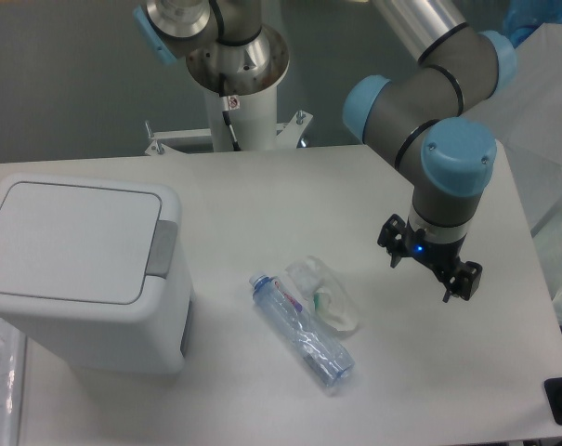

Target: Open the trash can

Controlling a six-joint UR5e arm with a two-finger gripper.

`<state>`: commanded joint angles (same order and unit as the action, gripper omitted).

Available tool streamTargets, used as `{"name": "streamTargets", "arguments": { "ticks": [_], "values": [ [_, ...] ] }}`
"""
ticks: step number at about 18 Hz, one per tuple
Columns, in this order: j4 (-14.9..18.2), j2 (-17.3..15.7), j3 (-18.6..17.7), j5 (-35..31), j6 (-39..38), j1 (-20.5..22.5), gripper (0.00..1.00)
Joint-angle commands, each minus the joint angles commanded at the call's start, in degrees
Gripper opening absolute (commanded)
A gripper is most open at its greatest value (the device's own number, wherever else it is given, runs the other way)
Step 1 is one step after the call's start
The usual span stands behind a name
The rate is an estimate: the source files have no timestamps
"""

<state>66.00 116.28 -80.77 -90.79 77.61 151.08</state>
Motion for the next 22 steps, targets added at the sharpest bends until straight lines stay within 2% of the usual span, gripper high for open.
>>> {"name": "streamTargets", "arguments": {
  "ticks": [9, 11, 15, 17, 19, 22],
  "values": [
    [0.0, -0.44, -0.7, 1.83, -0.96, -0.96, 1.0],
    [0.0, -1.05, -1.06, 5.87, -4.98, -0.88, 1.0],
    [0.53, -4.04, -1.49, 9.04, -11.85, -1.4, 1.0],
    [0.44, -4.92, -1.84, 13.69, -17.37, -2.63, 1.0],
    [-0.09, -5.53, -1.94, 15.47, -23.18, -4.21, 1.0],
    [-0.09, -7.29, -1.41, 18.53, -25.49, -5.62, 1.0]
  ]
}}
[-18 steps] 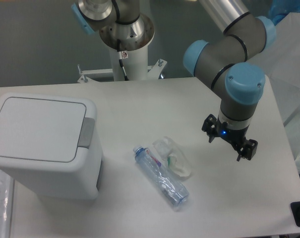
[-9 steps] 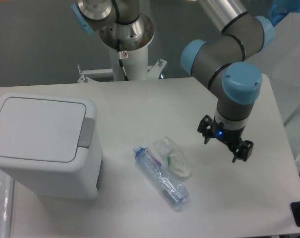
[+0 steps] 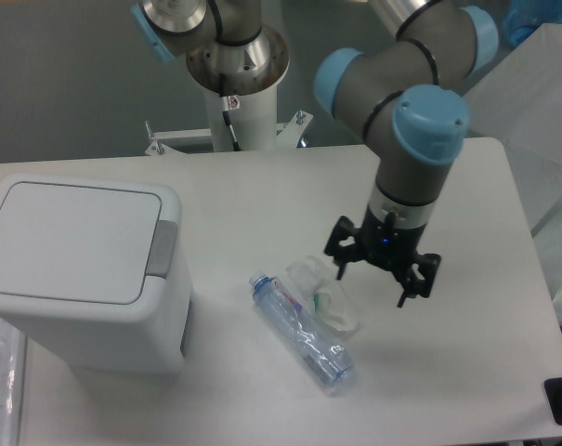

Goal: Open the trash can
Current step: 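Move the open gripper over the bottle toward the trash bin lid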

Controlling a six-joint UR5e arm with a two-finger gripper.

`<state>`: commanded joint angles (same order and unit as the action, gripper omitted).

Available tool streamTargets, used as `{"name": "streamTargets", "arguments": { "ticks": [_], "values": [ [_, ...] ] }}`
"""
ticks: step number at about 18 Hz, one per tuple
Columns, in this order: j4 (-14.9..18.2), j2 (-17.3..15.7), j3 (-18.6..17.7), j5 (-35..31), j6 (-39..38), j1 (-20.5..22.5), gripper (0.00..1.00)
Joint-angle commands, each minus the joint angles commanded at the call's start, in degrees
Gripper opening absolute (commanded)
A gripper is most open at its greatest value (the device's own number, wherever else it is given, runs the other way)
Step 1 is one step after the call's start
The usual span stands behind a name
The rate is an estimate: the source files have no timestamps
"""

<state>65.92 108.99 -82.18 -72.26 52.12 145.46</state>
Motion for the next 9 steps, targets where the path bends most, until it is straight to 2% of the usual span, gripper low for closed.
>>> {"name": "streamTargets", "arguments": {
  "ticks": [3, 6, 9],
  "values": [
    [0.0, -4.13, -0.35, 5.98, -1.93, -0.88, 1.0],
    [0.0, -6.42, -0.7, 13.53, -4.04, -1.84, 1.0],
    [0.0, -8.09, -1.4, 17.77, -5.45, -3.68, 1.0]
  ]
}}
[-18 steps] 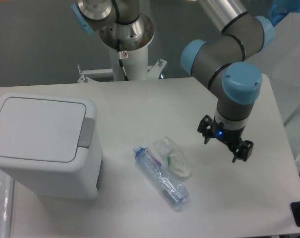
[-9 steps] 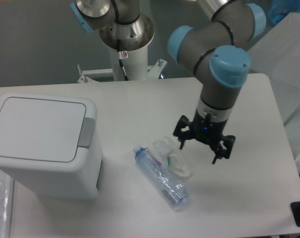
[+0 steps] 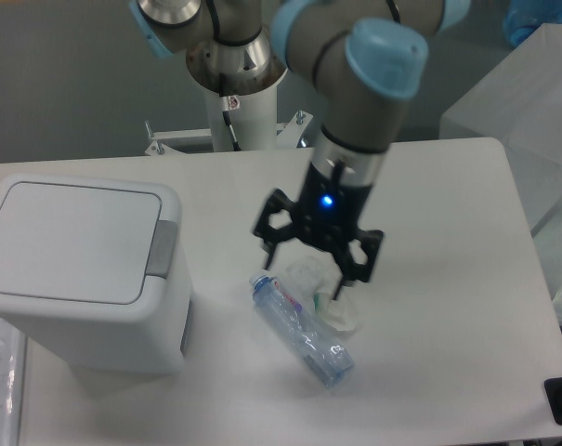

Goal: Open the trash can
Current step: 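Move the open gripper over the bottle toward the trash bin lid, then push the gripper finger against the grey latch tab to pop the lid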

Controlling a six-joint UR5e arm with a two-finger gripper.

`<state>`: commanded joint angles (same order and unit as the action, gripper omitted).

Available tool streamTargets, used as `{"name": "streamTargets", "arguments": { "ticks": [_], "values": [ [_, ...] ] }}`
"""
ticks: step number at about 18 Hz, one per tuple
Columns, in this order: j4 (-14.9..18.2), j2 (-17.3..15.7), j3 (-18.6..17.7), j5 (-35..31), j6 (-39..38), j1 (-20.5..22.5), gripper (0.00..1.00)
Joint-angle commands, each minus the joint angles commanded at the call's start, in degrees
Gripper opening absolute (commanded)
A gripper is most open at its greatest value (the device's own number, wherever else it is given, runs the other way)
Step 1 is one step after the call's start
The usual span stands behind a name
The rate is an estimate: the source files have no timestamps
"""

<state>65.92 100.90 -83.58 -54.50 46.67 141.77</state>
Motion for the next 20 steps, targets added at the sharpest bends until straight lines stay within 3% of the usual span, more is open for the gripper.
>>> {"name": "streamTargets", "arguments": {
  "ticks": [3, 10, 20],
  "values": [
    [-0.26, -0.45, -0.18, 0.01, -1.93, -0.79, 1.0],
    [-8.34, -0.62, -4.48, -0.43, -7.56, -5.1, 1.0],
    [-8.88, -0.8, -6.15, -2.54, -7.56, -5.28, 1.0]
  ]
}}
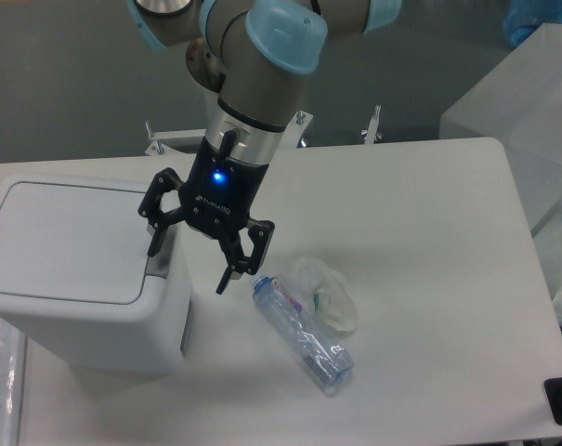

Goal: Open the trash can
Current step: 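Push the gripper finger against the grey latch tab to pop the lid, then raise the gripper away from the opened bin toward the bottle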

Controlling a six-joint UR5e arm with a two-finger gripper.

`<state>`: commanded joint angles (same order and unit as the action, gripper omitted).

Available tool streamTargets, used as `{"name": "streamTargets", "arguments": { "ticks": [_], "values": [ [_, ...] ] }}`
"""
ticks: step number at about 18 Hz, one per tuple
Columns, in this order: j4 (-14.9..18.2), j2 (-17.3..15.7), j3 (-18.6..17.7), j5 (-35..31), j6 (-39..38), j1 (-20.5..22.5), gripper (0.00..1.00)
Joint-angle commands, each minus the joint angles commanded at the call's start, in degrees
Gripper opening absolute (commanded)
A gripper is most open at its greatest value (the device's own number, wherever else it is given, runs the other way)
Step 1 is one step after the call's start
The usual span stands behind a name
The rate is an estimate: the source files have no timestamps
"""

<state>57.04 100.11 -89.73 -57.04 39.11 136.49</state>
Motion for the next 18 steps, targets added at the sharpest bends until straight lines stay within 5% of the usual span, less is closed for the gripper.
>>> {"name": "streamTargets", "arguments": {
  "ticks": [18],
  "values": [
    [-0.35, 0.17, -0.53, -1.58, 0.0, 0.0, 1.0]
  ]
}}
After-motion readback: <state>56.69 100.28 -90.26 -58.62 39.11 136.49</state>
